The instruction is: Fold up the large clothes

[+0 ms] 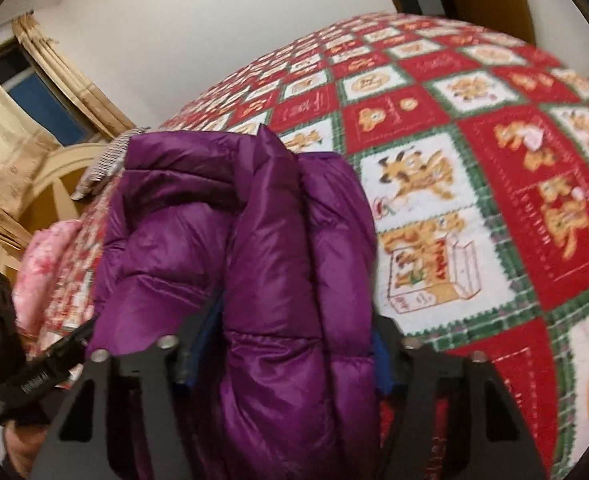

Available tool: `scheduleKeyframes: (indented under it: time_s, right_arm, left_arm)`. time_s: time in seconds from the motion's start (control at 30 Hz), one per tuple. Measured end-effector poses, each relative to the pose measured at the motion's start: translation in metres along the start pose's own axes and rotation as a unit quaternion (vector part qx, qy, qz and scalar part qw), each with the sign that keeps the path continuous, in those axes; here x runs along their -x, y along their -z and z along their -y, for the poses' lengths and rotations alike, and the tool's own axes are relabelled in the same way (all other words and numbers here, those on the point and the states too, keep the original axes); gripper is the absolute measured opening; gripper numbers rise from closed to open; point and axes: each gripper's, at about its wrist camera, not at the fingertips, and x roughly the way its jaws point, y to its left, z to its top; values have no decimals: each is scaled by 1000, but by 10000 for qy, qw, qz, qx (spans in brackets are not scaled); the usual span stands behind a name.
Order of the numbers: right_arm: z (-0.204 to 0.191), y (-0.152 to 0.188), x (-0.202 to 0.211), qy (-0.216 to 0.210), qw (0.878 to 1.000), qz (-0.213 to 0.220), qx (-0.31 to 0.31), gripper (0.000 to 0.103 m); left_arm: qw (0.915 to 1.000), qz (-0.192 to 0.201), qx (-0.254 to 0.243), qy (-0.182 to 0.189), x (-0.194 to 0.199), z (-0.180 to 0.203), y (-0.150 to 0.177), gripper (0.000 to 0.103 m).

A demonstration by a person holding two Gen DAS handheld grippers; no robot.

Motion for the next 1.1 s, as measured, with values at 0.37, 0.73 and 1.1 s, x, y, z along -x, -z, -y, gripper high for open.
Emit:
scheduleKeyframes:
  time_s: [0.37,0.73,1.1]
  right_arm:
    - [-54,6,26,-173,9970,422,627,23]
    - [-138,-11,6,-820,9875,258,1321,23]
    - [-194,1,-38,-1037,9773,-245,1834,22]
  left_arm:
    - [9949,714,-483,-521,78,0,-2,28]
    - [9849,954,-198,-1431,142,-54,-1,28]
    - [9814,680,253,-1779,143,-116,21,25]
